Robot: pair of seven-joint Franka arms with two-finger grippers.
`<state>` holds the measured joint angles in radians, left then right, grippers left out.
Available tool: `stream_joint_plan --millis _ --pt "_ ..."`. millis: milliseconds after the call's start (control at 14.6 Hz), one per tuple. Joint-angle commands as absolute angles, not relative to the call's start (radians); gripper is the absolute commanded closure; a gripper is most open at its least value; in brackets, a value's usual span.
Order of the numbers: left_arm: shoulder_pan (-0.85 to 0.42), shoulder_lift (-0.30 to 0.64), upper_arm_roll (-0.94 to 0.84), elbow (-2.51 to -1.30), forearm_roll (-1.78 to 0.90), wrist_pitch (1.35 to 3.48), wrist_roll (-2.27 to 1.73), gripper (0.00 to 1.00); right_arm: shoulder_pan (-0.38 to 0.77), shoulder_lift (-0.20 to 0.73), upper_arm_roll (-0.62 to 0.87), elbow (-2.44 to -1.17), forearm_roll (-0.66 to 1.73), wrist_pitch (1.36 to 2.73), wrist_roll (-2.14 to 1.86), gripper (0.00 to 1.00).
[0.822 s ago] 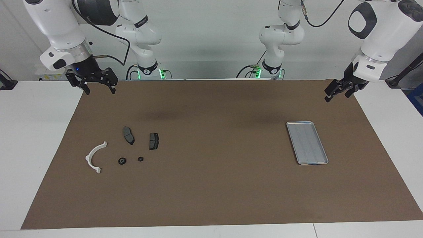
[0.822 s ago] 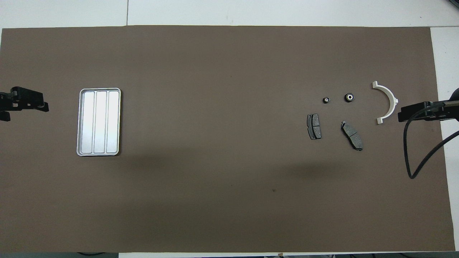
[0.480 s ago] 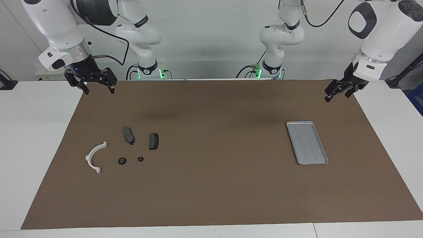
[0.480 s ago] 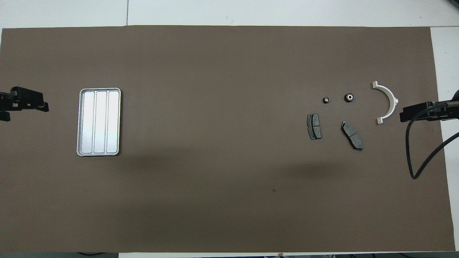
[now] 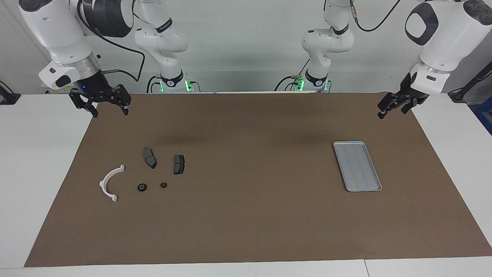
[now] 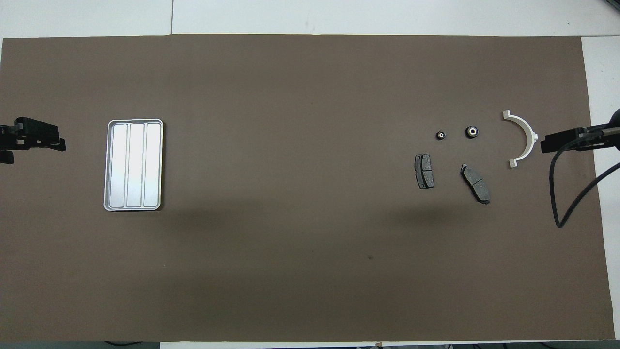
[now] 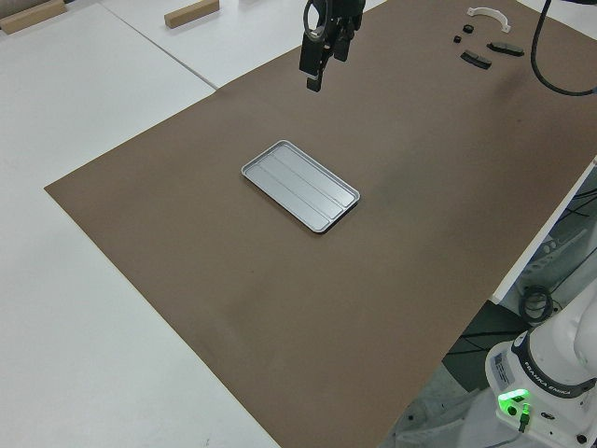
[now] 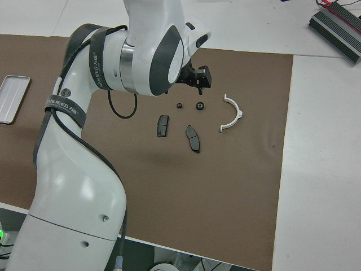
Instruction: Pick bearing gear from pile to tray
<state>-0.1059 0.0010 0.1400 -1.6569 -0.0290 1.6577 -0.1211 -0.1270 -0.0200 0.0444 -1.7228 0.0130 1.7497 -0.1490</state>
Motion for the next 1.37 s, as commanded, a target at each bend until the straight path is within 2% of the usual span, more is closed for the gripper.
stream_joint_plan --millis 0,206,480,754,1302 --pt "-0.095 -0.029 0.13 -1.689 -0.041 1.663 -0.118 0.0 -0.152 0.15 0.057 -1.602 0.018 1.793 -0.164 0.01" --pt "-0.095 -0.028 0.13 -1.689 -0.041 1.663 -0.118 0.0 -0.15 0.312 0.057 -1.526 0.005 1.867 -0.163 0.01" --pt "-0.095 -0.028 0.13 -1.689 -0.041 1.663 -0.118 0.0 -0.135 0.416 0.058 -1.52 -0.02 1.995 -0.163 0.01" --pt "-0.095 -0.028 0.13 -1.689 -0.041 1.663 -0.118 0.0 -0.118 0.451 0.058 -1.561 -0.032 2.078 -0.166 0.01" --pt "-0.095 -0.028 0.13 -1.689 -0.041 1.663 -0.118 0.0 -0.107 0.433 0.06 -1.686 -0.037 2.148 -0.167 0.01"
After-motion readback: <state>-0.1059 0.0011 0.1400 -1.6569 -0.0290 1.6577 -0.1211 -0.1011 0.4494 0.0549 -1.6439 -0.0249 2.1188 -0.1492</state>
